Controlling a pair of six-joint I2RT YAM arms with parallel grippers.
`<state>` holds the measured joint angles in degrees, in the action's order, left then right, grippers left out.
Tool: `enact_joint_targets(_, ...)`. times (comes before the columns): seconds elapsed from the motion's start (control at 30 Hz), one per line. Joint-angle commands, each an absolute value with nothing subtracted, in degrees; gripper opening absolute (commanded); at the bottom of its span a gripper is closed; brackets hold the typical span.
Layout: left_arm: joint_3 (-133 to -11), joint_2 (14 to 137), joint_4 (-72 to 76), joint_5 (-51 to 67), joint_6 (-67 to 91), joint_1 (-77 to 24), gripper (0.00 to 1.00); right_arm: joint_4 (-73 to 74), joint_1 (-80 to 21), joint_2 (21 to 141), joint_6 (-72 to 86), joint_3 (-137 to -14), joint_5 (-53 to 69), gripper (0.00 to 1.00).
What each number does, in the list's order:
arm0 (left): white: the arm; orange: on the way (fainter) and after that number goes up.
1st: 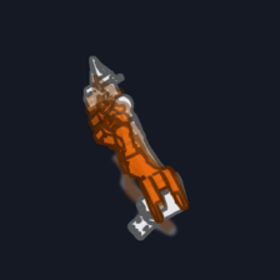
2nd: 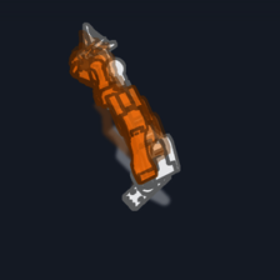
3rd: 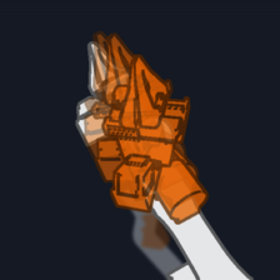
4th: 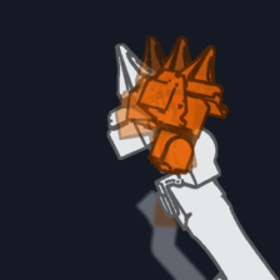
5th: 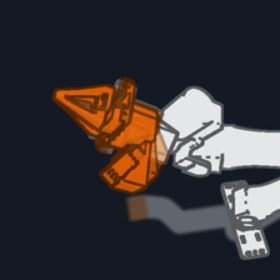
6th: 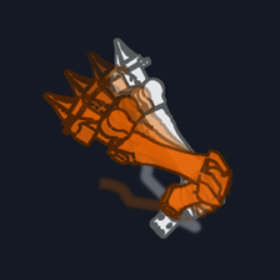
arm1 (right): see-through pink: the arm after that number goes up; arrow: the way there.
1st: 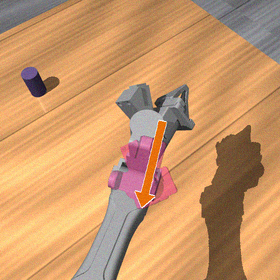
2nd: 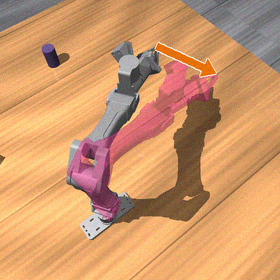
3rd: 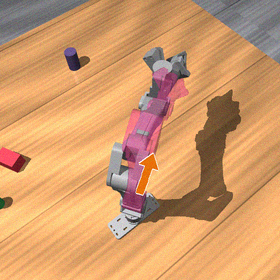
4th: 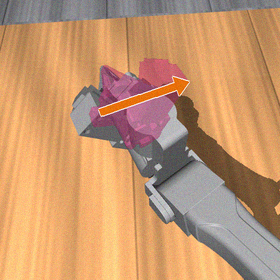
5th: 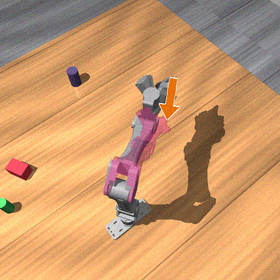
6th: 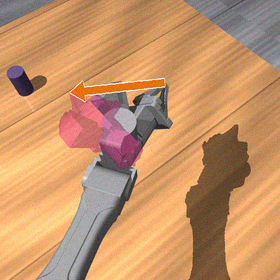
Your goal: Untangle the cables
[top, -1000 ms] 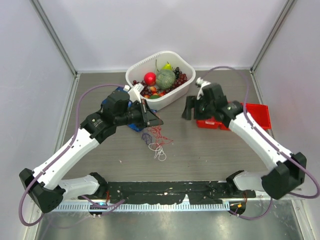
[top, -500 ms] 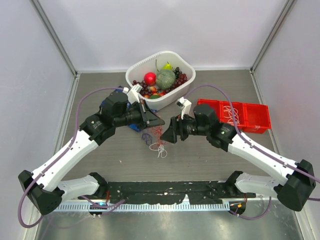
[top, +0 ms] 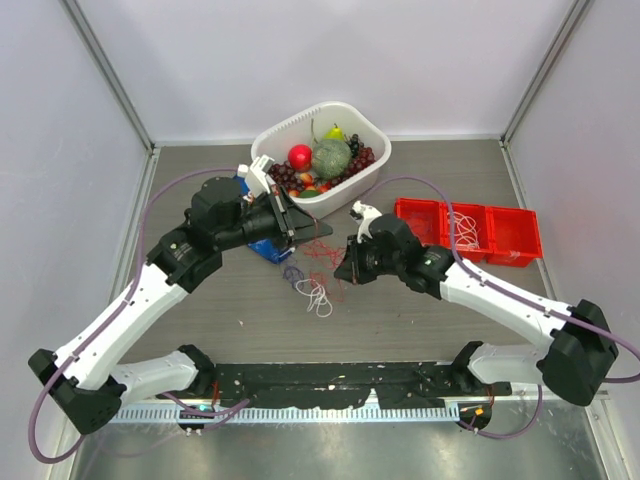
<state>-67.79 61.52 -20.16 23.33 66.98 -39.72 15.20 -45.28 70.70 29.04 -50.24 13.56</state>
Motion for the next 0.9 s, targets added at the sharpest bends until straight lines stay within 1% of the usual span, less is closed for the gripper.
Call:
enact_joint_targets(0.0,-74.7,60.0,-24.8,20.1,62.2,-39.4,0.02,22.1,-45.4,65.6,29.1,-51.9,0.2,0.01)
enact_joint_targets(0.1,-75.1,58.7,-32.0,13.6,59.9,-39.3,0.05,28.6,-45.4,63.1,29.1,-54.1,-6.4,0.01)
enact_joint_targets(0.17,-73.3,57.1,-33.1,11.6,59.9,-39.1,0.06,32.8,-45.4,61.1,29.3,-56.0,-12.7,0.01)
enact_joint_targets(0.2,-72.1,56.3,-33.2,11.2,60.3,-39.1,0.06,34.6,-45.4,60.2,29.3,-56.9,-13.7,0.01)
enact_joint_targets(0.37,-65.8,54.0,-29.7,12.7,63.0,-38.8,0.07,38.0,-45.5,51.9,29.5,-59.6,-18.1,0.01)
enact_joint_targets(0.6,-61.6,54.8,-30.3,15.6,63.1,-38.8,0.05,42.4,-45.4,48.4,30.7,-62.0,-18.9,0.01)
enact_joint_targets(0.7,-59.5,54.8,-32.9,15.3,62.9,-38.5,0.03,44.3,-45.4,47.9,31.6,-62.7,-22.3,0.01)
enact_joint_targets(0.77,-57.8,54.1,-34.2,14.8,62.7,-38.3,0.0,47.2,-45.4,47.8,33.7,-64.0,-27.0,0.01)
enact_joint_targets(0.87,-54.6,52.0,-35.9,13.1,62.6,-37.9,0.0,50.8,-45.4,46.6,37.1,-66.3,-35.7,0.01)
